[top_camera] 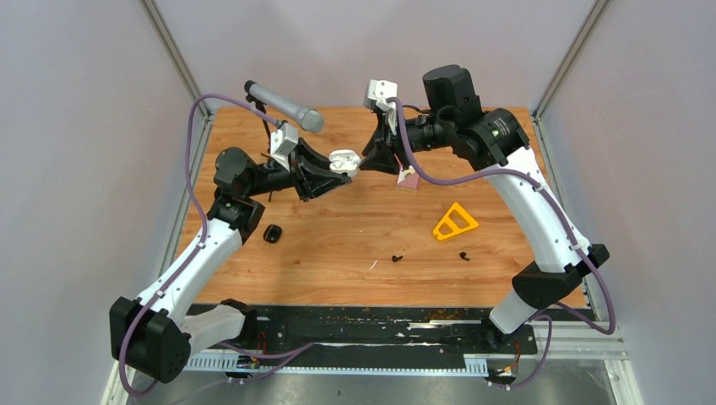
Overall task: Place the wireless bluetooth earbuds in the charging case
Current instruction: Place the earbud in the charging case.
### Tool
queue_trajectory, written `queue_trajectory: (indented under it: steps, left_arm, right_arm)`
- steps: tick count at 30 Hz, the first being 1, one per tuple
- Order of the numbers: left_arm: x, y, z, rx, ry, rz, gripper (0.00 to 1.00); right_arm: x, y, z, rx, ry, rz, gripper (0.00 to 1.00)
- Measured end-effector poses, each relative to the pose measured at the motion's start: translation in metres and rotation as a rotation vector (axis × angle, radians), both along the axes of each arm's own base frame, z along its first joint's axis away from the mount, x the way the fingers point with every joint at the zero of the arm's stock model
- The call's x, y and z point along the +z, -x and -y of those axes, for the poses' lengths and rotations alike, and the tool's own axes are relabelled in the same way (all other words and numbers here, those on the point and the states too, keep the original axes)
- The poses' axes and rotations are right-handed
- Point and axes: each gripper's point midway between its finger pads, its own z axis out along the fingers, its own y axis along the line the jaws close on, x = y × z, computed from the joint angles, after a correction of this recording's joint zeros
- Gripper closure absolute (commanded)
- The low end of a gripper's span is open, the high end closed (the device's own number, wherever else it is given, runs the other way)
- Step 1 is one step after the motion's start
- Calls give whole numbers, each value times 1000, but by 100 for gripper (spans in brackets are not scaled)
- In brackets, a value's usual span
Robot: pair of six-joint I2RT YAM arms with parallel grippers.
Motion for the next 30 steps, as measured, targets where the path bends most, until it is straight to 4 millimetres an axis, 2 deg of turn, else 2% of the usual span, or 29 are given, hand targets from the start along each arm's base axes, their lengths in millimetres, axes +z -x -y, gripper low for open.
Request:
queue_trajectory:
  steps: [11,23,25,28,30]
  left_arm:
    - [0,-2,0,7,0,2,100]
    - [0,-4,0,18,-1,11,100]
    - [0,-4,0,19,-1,11,100]
    - [0,-4,0,21,0,12,100]
    - [0,-5,0,25,0,9,100]
  right_arm:
    - [-1,7,-5,25,-13,-44,77]
    - [-4,6,-7,15,-9,-85,80]
    - [-5,8,-6,14,-6,-93,80]
    - [-5,10,-6,16,1,-104,67]
    - [-5,13,-6,20,6,-110,68]
